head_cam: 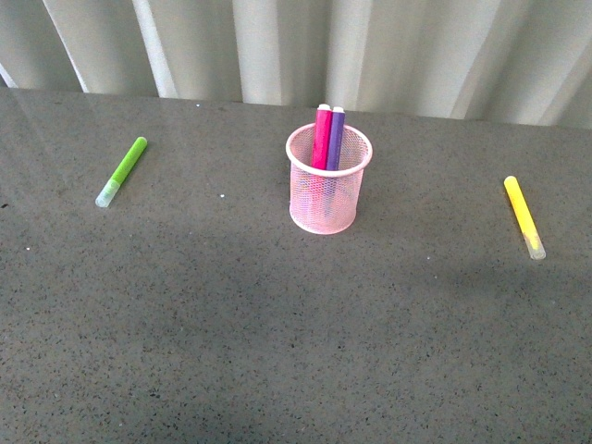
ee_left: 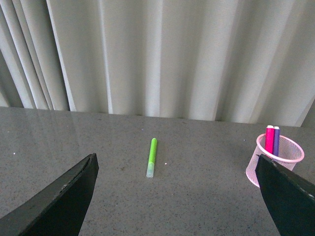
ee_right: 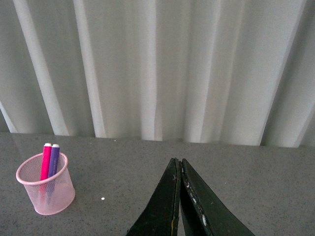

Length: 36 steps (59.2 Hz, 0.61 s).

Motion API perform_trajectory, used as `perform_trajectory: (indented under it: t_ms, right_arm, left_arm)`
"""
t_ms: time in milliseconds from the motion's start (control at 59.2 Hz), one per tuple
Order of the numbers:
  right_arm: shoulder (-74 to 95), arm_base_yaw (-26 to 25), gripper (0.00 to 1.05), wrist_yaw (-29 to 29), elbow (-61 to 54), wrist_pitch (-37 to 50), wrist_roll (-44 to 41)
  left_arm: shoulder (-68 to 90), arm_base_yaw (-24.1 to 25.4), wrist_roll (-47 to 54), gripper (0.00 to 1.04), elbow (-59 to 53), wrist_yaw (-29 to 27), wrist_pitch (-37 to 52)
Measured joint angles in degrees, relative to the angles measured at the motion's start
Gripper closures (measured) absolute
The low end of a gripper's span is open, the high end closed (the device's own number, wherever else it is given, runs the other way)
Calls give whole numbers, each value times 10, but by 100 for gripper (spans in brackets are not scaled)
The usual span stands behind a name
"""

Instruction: Insert purple and pink pens into pink cup

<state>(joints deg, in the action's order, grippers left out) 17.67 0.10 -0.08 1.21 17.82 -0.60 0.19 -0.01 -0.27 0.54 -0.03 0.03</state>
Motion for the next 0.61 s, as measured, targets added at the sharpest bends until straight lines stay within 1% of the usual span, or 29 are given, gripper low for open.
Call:
perform_trajectory:
  t_ms: [490, 541, 591, 608]
  right_arm:
    - [-79, 0, 101, 0, 0, -78, 0]
    - [-107, 0, 101, 0, 0, -115, 0]
    - [-154, 0, 101, 0, 0, -173, 0]
    - [-163, 0, 101, 1, 0, -175, 0]
  left_arm:
    - [0, 0, 0, 7, 0, 0, 0]
    - [0, 0, 0, 7, 0, 0, 0]
    - [0, 0, 0, 7, 0, 0, 0]
    - [0, 0, 0, 7, 0, 0, 0]
